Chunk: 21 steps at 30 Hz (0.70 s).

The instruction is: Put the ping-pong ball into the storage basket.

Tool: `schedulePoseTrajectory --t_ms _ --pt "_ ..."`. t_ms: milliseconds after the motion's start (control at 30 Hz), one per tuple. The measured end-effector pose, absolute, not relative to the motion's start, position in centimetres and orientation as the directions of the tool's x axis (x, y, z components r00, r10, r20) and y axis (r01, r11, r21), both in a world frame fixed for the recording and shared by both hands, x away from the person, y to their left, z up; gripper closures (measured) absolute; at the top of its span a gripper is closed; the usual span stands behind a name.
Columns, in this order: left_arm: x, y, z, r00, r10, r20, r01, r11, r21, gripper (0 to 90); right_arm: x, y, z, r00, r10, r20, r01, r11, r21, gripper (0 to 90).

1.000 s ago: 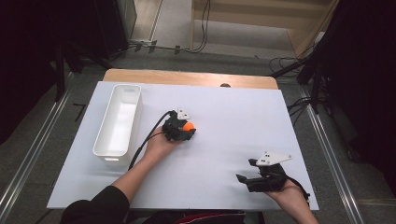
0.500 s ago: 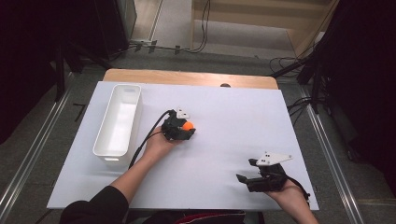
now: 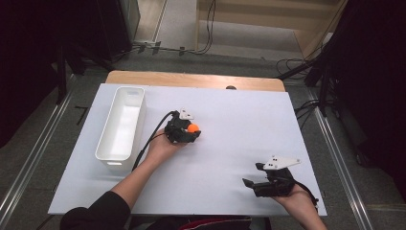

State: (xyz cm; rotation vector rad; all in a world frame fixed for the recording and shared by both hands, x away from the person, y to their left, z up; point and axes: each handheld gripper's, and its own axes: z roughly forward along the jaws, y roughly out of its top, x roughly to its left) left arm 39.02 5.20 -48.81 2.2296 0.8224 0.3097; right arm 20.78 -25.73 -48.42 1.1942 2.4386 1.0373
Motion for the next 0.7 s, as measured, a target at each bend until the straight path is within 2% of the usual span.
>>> schedulePoseTrajectory --t_ms 700 --pt "38.4 5.9 -45.7 0.789 0.612 -0.052 0.459 -0.532 0.712 49.3 20.8 -25.9 -48.4 -0.638 0.764 0.091 0.595 0.415 0.688 22.1"
